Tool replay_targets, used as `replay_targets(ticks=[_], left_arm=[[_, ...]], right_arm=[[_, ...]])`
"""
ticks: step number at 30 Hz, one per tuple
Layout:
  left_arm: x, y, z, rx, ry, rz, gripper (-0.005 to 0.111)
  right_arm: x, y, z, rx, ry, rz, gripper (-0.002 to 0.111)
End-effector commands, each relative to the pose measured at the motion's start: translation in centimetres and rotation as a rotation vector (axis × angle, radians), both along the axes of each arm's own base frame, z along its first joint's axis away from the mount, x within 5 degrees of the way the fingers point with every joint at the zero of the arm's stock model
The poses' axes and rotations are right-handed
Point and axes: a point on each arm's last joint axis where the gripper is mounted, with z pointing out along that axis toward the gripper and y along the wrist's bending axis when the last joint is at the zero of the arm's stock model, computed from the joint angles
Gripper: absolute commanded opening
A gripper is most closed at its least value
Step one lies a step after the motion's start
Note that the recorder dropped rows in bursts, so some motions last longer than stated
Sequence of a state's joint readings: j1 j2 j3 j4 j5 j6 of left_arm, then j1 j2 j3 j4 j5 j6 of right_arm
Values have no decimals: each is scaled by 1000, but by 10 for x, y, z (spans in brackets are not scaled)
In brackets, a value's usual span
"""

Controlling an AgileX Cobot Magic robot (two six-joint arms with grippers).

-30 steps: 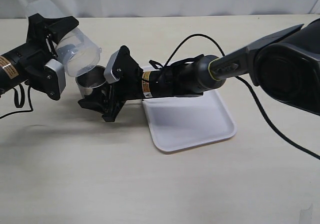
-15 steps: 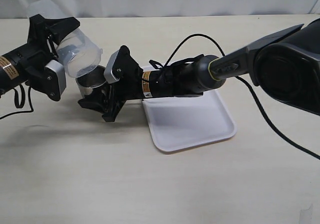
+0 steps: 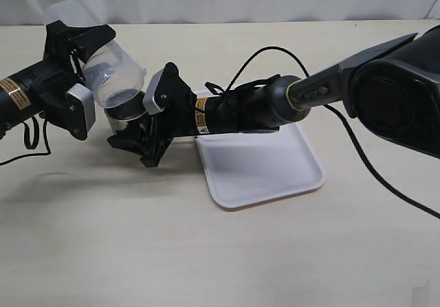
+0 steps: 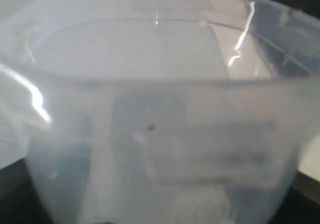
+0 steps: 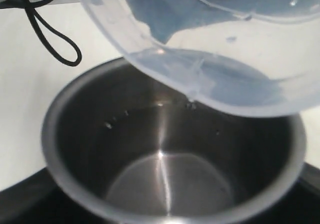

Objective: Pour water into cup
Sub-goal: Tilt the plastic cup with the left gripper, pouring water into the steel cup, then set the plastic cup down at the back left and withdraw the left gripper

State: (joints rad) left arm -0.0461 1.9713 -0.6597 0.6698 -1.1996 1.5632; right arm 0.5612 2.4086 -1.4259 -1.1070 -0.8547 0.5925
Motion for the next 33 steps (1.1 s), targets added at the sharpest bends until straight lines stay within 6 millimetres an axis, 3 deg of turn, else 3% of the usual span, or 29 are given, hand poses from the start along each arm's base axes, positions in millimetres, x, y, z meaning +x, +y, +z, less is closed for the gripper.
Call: replay_targets(ticks=[1,9,12,22,27,33], left_arm=[[2,0,5,-72,12,19,0],[3,2,6,-241,135,53,0],[4,3,6,-387,237,79,0],[39,13,23,-1232,737,255,0],[60,12,30,-1345,905,333,0],[79,18,23,-1462,894,390,0]], right_arm=[[1,1,10,42,-14,2,4],[2,0,9,28,-21,-6,4],[4,-1,6,-3,-20,-27,4],[4,-1,7,5,-22,-20,4],[4,-1,7,7,-34,-24,4],[5,-1,8,11,-35,-29,4]])
